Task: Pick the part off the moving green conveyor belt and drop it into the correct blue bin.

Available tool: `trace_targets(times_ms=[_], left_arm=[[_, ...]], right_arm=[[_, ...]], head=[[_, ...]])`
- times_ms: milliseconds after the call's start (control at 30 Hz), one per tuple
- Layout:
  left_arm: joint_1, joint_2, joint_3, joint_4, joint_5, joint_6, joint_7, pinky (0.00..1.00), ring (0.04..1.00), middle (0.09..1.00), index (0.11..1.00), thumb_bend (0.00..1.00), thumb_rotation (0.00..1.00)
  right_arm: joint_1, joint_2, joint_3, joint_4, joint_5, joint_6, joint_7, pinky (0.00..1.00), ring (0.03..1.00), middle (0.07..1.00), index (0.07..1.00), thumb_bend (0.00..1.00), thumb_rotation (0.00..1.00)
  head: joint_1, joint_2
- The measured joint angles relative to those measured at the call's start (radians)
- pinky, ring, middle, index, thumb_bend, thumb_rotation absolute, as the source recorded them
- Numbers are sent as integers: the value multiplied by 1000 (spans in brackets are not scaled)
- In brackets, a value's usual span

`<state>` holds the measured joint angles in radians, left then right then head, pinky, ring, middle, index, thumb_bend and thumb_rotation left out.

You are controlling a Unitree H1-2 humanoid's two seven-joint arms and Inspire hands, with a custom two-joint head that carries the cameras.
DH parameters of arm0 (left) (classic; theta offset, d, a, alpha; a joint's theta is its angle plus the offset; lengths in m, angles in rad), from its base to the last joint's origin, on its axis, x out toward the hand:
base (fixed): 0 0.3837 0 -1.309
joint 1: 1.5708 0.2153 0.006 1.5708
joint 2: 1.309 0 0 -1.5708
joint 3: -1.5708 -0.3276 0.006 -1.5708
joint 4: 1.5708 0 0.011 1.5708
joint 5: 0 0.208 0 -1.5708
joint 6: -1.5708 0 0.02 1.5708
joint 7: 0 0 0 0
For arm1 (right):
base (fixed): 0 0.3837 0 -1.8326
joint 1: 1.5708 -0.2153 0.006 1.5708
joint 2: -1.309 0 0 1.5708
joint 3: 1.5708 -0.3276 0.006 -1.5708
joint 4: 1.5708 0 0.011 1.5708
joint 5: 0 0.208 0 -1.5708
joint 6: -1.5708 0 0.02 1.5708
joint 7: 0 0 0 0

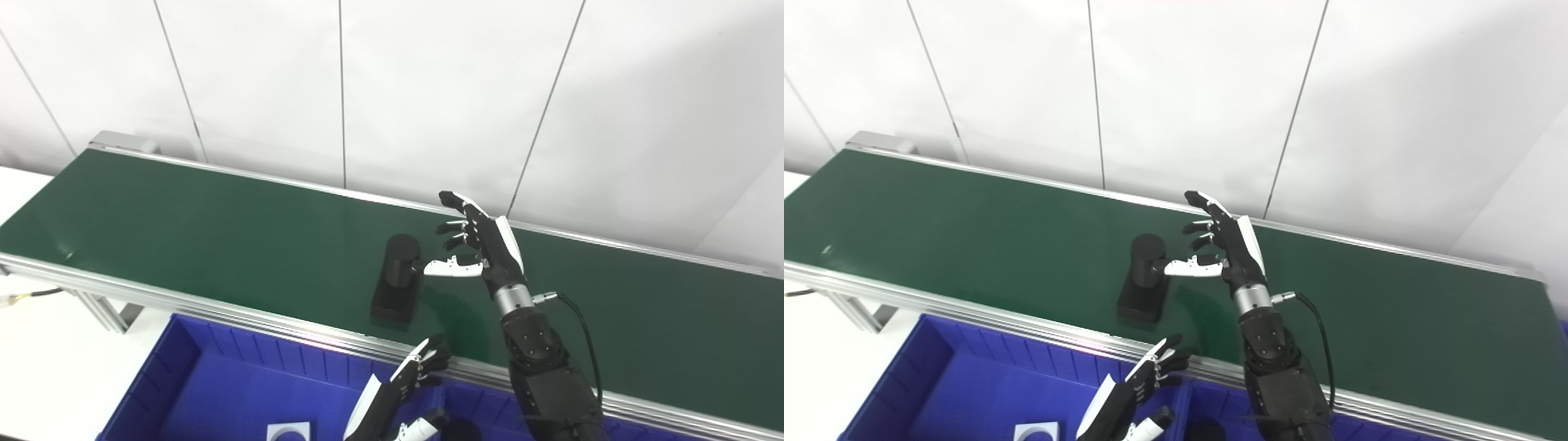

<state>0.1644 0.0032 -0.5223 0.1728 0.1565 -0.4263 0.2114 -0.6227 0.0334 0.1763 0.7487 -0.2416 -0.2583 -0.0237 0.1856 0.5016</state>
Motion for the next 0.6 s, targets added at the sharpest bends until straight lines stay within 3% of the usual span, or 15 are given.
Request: trace_targets(times_ms=[600], left_arm=[[10,27,-50,-101,32,-1,70,747,823,829,914,675,818]], right_arm=[[-98,4,68,208,-85,-18,-57,472,590,785,765,959,109]], head=[[22,20]])
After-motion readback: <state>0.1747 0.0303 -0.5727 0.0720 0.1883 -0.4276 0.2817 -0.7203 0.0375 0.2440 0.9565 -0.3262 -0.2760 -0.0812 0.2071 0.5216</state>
